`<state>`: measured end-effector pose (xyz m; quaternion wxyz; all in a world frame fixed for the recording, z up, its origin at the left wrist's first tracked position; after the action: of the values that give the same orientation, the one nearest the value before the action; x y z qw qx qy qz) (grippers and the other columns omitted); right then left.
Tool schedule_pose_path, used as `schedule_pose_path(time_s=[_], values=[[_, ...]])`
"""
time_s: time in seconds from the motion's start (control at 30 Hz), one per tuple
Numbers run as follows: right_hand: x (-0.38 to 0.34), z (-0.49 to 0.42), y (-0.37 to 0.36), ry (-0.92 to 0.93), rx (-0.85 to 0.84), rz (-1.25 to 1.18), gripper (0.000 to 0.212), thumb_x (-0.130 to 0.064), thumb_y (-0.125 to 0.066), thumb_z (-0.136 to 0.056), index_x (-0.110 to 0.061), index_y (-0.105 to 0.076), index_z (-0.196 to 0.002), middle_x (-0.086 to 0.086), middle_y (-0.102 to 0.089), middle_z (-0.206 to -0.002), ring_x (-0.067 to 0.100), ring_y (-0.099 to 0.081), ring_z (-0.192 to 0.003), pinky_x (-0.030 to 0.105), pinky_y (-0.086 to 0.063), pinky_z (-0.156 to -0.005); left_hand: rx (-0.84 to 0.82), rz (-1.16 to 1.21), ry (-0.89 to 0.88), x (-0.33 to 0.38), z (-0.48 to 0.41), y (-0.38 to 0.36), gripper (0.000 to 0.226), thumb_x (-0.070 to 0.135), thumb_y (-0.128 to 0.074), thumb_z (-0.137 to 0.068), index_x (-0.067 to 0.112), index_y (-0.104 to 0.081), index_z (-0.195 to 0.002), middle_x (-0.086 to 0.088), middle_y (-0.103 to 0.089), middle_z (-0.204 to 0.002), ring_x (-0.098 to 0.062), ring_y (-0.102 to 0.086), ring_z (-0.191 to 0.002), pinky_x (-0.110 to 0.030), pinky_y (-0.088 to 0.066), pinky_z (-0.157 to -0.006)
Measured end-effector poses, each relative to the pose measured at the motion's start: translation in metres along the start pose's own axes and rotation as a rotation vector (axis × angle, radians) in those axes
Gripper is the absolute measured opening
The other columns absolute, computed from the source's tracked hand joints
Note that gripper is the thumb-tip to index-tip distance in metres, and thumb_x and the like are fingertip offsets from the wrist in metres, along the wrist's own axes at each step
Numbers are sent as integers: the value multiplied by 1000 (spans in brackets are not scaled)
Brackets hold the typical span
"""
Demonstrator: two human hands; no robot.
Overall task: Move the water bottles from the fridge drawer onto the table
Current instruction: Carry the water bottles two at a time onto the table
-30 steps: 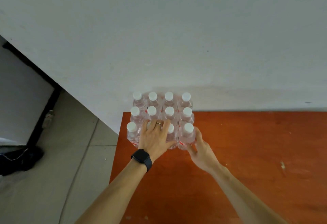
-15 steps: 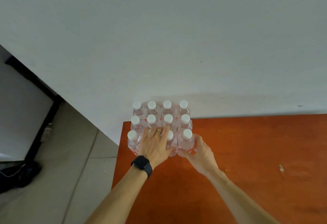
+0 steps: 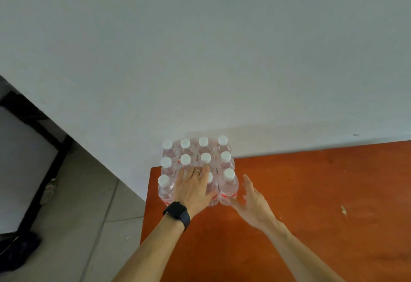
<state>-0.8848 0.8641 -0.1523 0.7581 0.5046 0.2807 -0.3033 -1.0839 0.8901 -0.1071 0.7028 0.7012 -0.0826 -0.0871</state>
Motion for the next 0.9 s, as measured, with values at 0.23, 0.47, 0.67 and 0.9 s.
schedule_pose_path(time_s=[0.23,0.47,0.67,0.9], values=[[24,73,69,7,163,102,70,-59,-54,-94,-29,-33,-153,-7,-41,-156,12,-41,-141,33,-38,-114,51,60,-163,52,-1,35,55,50,-44,-99,21,-40,-145,-2,-53,-143,-23,-43,-136,-44,-28,-117],[78,192,169,-91,474,147,48,-55,-54,-96,-37,-51,-140,-16,-49,-146,9,-47,-134,31,-40,-111,26,80,-423,190,-8,59,57,46,-42,-100,24,-33,-152,-1,-36,-157,-20,-24,-148,-46,-12,-123],[155,352,233,-300,756,138,41,-56,-53,-96,-41,-54,-134,-19,-46,-147,7,-43,-136,33,-38,-113,7,92,-709,384,35,80,61,48,-40,-100,27,-25,-156,0,-29,-162,-20,-16,-152,-49,-10,-124],[253,583,276,-539,1007,89,37,-52,-55,-97,-40,-57,-131,-18,-47,-147,8,-47,-133,28,-36,-110,48,152,-1075,637,176,118,57,46,-43,-101,29,-27,-153,2,-30,-161,-19,-18,-151,-49,-11,-124]])
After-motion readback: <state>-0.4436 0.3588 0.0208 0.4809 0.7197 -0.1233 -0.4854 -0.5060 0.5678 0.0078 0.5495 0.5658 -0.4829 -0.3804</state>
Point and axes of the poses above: each hand's wrist, its own z-axis away from the middle knuckle, its own y-axis out of the back of the hand, x = y × z, the point moved 1 cm from there along -z, towards the middle knuckle
